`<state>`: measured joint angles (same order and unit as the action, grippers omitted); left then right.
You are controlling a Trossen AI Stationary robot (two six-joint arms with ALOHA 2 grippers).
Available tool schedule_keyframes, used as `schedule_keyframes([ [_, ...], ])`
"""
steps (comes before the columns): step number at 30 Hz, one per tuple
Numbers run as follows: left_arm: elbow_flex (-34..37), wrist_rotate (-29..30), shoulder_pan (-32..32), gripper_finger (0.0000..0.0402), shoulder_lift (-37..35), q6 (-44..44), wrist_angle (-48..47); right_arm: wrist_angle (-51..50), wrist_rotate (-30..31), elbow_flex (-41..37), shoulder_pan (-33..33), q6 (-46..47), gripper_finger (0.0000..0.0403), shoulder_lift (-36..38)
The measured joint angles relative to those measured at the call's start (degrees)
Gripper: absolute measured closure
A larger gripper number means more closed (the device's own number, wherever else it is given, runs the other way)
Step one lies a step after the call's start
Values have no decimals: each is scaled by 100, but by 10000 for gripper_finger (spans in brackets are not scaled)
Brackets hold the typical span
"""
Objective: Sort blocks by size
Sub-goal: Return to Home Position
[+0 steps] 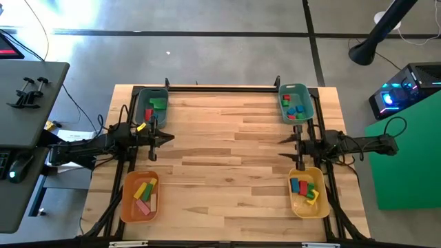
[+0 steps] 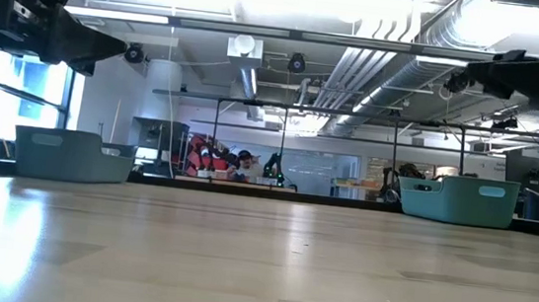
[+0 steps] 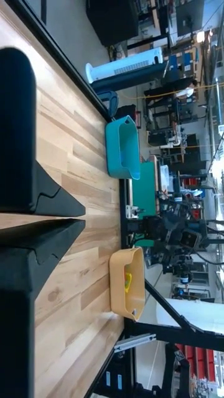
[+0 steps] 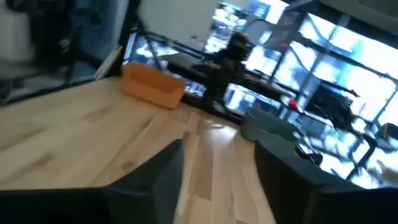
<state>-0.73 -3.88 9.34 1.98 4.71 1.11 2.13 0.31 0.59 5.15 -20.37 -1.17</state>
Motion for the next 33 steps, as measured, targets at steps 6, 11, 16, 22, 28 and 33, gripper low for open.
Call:
schedule_keyframes([
  [6, 0, 2, 0, 394, 0, 0, 0, -128, 52, 3, -2, 185, 349, 0],
  [11, 0, 1, 0, 394, 0, 0, 2, -82, 391, 3, -2, -242, 385, 0],
  [16, 0, 2, 0, 394, -1, -2, -1, -85, 352, 3, -2, 480, 399, 0],
  [22, 0, 2, 0, 394, 0, -1, -1, -85, 357, 3, -2, 1443, 401, 0],
  [28, 0, 2, 0, 394, -1, -1, -1, -87, 311, 3, -2, 1804, 399, 0],
  [33, 0, 2, -1, 394, 0, -1, 0, -87, 311, 3, -2, 2012, 398, 0],
])
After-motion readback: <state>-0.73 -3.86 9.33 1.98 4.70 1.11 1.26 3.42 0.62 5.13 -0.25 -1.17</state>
